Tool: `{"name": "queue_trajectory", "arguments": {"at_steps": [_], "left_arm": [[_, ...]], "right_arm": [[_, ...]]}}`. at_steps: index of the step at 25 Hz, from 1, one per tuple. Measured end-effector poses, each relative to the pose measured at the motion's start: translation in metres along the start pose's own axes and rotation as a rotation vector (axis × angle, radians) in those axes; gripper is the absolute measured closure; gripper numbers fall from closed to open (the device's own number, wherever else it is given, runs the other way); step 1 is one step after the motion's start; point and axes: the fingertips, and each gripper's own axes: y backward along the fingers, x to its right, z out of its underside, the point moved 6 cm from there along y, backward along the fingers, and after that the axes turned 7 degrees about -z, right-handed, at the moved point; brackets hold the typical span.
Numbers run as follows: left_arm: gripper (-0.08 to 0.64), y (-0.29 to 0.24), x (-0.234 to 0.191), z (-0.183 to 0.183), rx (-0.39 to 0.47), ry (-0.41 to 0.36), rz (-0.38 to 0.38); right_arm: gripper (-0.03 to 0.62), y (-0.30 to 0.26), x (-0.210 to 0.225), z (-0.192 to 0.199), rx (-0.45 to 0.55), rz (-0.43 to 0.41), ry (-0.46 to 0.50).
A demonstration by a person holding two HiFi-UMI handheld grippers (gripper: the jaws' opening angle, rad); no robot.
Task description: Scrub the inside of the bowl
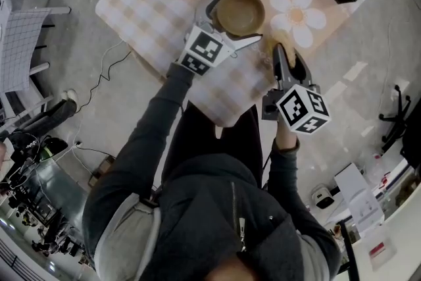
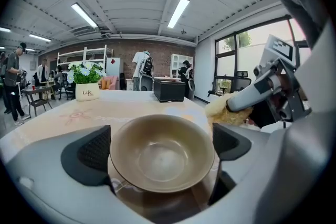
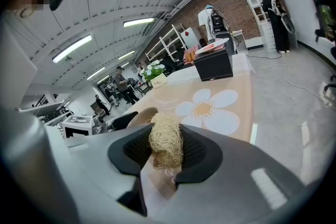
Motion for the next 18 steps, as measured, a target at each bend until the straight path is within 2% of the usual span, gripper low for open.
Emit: {"name": "queue_trajectory", "arguments": {"at_steps": [13, 18], "left_arm": [[-0.026, -0.003, 0.009, 0.002, -0.015, 0.002, -0.019], [-0.025, -0.004, 0.009, 0.001, -0.008, 0.006, -0.019]], "right_arm": [[0.468, 0.013, 0.003, 0.002, -0.008, 0.002, 0.032], [0.468, 0.011, -0.007, -0.008, -0.024, -0.050, 0.055]]}}
